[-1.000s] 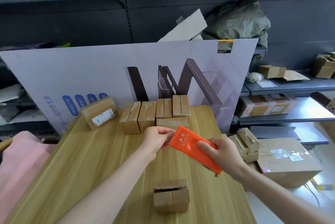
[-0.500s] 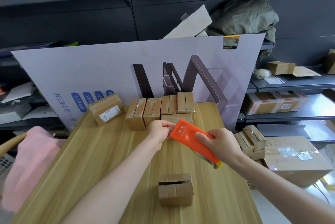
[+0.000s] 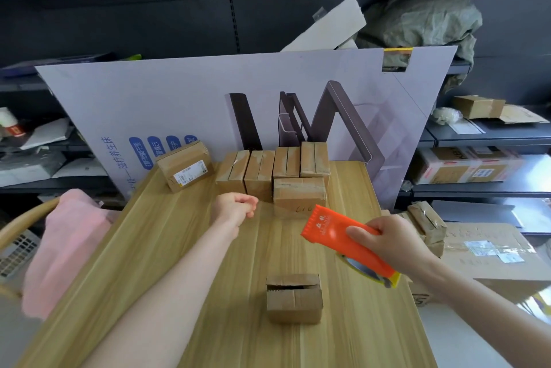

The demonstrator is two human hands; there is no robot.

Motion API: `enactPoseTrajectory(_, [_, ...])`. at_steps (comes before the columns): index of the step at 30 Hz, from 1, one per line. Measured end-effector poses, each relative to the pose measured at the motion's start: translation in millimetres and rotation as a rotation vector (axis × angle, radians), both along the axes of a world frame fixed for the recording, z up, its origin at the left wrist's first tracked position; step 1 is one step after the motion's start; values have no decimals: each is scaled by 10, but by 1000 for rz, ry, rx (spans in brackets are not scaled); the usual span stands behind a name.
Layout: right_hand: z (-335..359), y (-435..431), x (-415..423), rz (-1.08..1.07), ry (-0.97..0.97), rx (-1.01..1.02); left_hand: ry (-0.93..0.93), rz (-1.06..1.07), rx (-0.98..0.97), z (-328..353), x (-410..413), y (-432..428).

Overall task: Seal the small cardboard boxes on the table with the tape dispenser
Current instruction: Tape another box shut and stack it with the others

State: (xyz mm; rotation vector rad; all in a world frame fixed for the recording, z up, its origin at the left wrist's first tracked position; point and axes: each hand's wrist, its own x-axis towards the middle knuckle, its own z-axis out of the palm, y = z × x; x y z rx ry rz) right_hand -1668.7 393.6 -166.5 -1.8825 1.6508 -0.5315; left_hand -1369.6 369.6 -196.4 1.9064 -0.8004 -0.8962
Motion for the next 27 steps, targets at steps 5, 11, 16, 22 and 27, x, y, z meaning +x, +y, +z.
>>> enactPoseTrajectory(5, [-171,47,-122,26,95,102,20,-22,66,-384,93,287])
enactPoseTrajectory(11, [-462,-11,-5,144,395,99,58,93,120,-876,13,798])
enactPoseTrajectory(16, [-720,-77,175,207,536,151,64,208,172,-1136,-36,1040])
enactPoseTrajectory(22, [-875,-293,335,238,663,157,54,206,196,-1372,-79,961])
enactPoseTrajectory(27, [-1008,-402,416,256,756,187,72,192,231,-1570,-117,907])
